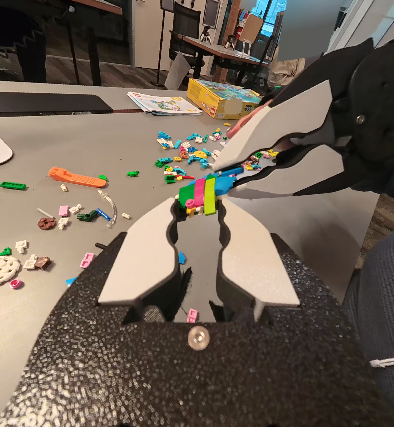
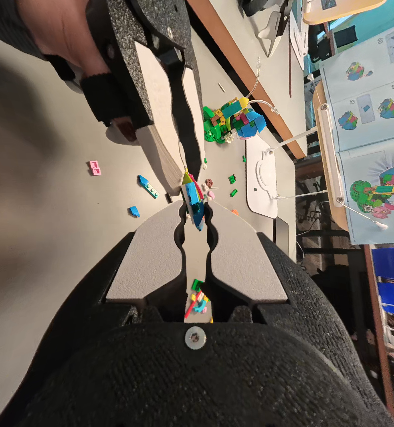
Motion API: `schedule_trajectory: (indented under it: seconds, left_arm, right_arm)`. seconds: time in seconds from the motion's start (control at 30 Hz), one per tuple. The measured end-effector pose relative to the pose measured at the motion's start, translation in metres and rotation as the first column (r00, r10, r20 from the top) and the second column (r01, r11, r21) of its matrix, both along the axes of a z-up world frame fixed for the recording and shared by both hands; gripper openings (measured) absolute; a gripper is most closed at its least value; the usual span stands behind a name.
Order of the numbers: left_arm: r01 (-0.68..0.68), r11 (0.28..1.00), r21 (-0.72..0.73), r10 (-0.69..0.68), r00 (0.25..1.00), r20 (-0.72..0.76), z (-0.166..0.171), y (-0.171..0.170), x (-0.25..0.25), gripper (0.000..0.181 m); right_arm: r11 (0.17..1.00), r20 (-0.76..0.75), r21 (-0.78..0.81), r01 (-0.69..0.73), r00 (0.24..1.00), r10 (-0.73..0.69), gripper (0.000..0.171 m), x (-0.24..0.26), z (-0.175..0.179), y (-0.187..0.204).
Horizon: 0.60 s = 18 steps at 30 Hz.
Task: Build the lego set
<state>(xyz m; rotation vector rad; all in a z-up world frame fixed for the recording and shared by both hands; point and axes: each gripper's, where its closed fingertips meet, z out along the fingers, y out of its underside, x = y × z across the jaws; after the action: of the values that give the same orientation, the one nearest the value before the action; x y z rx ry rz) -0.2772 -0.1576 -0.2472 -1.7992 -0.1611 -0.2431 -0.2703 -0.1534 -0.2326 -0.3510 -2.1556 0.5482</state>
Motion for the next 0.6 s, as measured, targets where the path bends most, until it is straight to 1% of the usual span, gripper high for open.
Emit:
schedule_trajectory:
  seconds: [0.13, 0.27, 0.37, 0.5, 0.6]
  left_arm:
    - [0.013, 1.0, 0.01, -0.013, 1.0, 0.026, 0.0005, 0.0004, 0.0014, 0.032]
    - [0.014, 1.0, 0.012, -0.015, 0.999, 0.03, 0.0007, -0.0001, 0.0012, 0.032]
    - [0.006, 1.0, -0.004, -0.006, 1.0, 0.012, -0.001, 0.0004, 0.0012, 0.032]
    - [0.006, 1.0, -0.015, -0.006, 1.0, 0.01, -0.0043, 0.0017, 0.0015, 0.032]
    - [0.015, 1.0, -0.018, -0.014, 1.0, 0.018, -0.0069, 0.0032, 0.0027, 0.032]
  right_arm:
    - [0.999, 0.022, -0.043, -0.001, 1.0, 0.002, 0.012, 0.0012, 0.0004, -0.0005]
    - [0.999, 0.007, -0.024, -0.022, 1.0, 0.022, 0.011, 0.0019, 0.0004, -0.0011]
    - [0.999, -0.004, 0.027, -0.036, 0.999, 0.036, 0.01, 0.0029, -0.002, -0.0001]
    - [0.988, -0.055, 0.151, -0.035, 0.998, 0.044, 0.009, 0.0034, -0.0046, 0.002]
    - [0.981, -0.051, 0.191, -0.039, 0.997, 0.049, 0.008, 0.0045, -0.007, 0.0035]
